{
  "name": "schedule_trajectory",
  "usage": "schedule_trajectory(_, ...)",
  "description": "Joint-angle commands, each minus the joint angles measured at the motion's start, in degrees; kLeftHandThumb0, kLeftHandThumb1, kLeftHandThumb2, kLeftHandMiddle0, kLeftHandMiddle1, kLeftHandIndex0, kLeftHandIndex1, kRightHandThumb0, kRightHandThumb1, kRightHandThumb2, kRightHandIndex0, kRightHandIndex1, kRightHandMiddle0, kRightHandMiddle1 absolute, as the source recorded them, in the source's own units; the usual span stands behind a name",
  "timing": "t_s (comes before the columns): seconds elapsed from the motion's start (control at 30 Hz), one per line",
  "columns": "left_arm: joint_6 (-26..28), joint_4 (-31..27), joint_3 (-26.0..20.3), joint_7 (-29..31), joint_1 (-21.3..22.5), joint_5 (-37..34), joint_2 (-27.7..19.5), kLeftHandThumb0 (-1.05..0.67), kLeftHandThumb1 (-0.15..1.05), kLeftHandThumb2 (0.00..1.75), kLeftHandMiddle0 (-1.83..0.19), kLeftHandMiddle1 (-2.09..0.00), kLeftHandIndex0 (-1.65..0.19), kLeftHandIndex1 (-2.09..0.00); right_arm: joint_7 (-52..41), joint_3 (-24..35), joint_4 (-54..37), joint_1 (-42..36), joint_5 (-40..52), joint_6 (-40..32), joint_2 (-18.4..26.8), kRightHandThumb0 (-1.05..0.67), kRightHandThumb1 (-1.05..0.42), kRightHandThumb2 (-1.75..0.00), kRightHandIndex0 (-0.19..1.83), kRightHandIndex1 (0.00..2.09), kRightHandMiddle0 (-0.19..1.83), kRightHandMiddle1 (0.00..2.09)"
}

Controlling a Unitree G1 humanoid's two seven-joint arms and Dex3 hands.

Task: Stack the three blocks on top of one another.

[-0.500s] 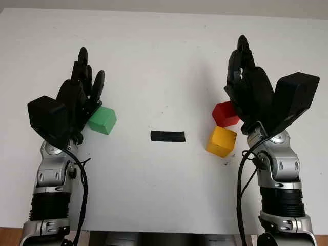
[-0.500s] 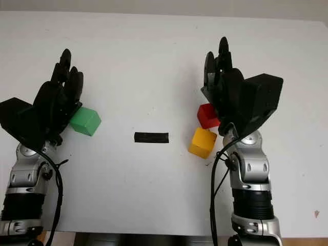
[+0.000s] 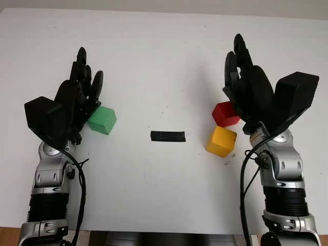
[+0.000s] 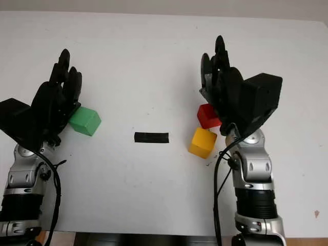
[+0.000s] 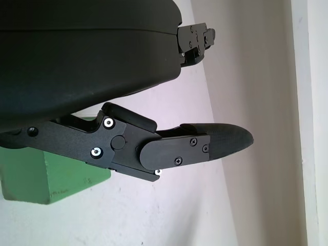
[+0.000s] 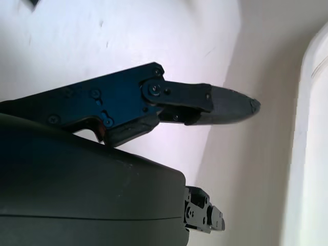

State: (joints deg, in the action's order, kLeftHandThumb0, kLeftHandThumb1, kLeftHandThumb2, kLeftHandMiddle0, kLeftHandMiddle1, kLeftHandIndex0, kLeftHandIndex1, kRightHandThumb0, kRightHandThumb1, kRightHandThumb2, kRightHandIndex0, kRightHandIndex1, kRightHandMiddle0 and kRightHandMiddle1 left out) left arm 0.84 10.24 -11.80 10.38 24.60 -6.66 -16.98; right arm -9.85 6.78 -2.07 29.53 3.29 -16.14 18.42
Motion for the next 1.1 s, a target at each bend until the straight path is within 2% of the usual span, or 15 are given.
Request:
schedule_trajectory(0.0, -0.46, -0.61, -0.12, 0.36, -0.07, -0.12, -0.63, -0.71, 1.05, 0.52, 0.19, -0.04, 0.18, -0.04, -3.24, -0.97, -0.69, 1.9, -3.63, 2.09, 6.94, -0.62, -1.0, -0.15, -0.04, 0.08, 0.02, 0.11)
schedule_trajectory(0.07, -0.64, -0.61, -0.24, 0.58, -0.11, -0.29, -0.84, -0.72, 1.05, 0.52, 0.19, -0.04, 0.18, -0.04, -7.17, -3.4, -0.96, 3.31, -10.76, 4.23, 15.3, -0.6, -0.91, -0.07, 0.04, 0.12, 0.17, 0.19)
schedule_trajectory(0.13, -0.42, -0.75, -0.34, 0.43, -0.16, -0.34, -0.82, -0.72, 1.05, 0.51, 0.19, -0.04, 0.18, -0.05, -9.37, -4.71, -1.31, 4.33, -15.91, 6.12, 20.48, -0.55, -0.82, -0.04, 0.12, 0.14, 0.26, 0.33)
schedule_trajectory(0.23, -0.13, -0.67, -0.25, 0.4, -0.14, -0.47, -0.77, -0.71, 1.05, 0.51, 0.19, -0.04, 0.18, -0.05, -14.9, -6.09, -2.07, 6.4, -21.37, 8.61, 28.35, -0.55, -0.75, -0.06, 0.29, 0.12, 0.46, 0.23)
schedule_trajectory(0.43, -0.17, -0.31, 0.23, -0.22, 0.31, -0.22, -0.15, -0.71, 1.05, 0.52, 0.19, -0.04, 0.19, -0.04, -25.81, -9.61, -1.85, 10.22, -26.87, 10.26, 36.33, -0.53, -0.78, -0.07, 0.37, 0.1, 0.53, 0.12)
schedule_trajectory(0.67, 0.28, -0.8, 0.32, -1.1, 0.02, -0.4, 0.33, -0.73, 1.05, 0.5, 0.18, -0.05, 0.18, -0.05, -31.09, -13.37, -1.03, 9.64, -32.53, 15.71, 39.37, -0.56, -0.81, -0.06, 0.42, 0.09, 0.55, 0.08)
schedule_trajectory(0.83, 0.04, -1.08, 0.21, -0.78, -0.45, -0.44, -0.02, -0.71, 1.05, 0.5, 0.18, -0.05, 0.19, -0.05, -32.96, -14.14, -1.19, 9.02, -34.4, 17.09, 38.98, -0.56, -0.82, -0.06, 0.39, 0.06, 0.53, 0.06)
schedule_trajectory(1.07, -0.13, -0.94, 0.15, -0.61, -0.45, -0.18, -0.15, -0.71, 1.05, 0.52, 0.19, -0.05, 0.19, -0.04, -28.76, -14.03, -1.2, 5.93, -36.19, 19.72, 36.97, -0.55, -0.79, -0.05, 0.4, 0.06, 0.56, 0.07)
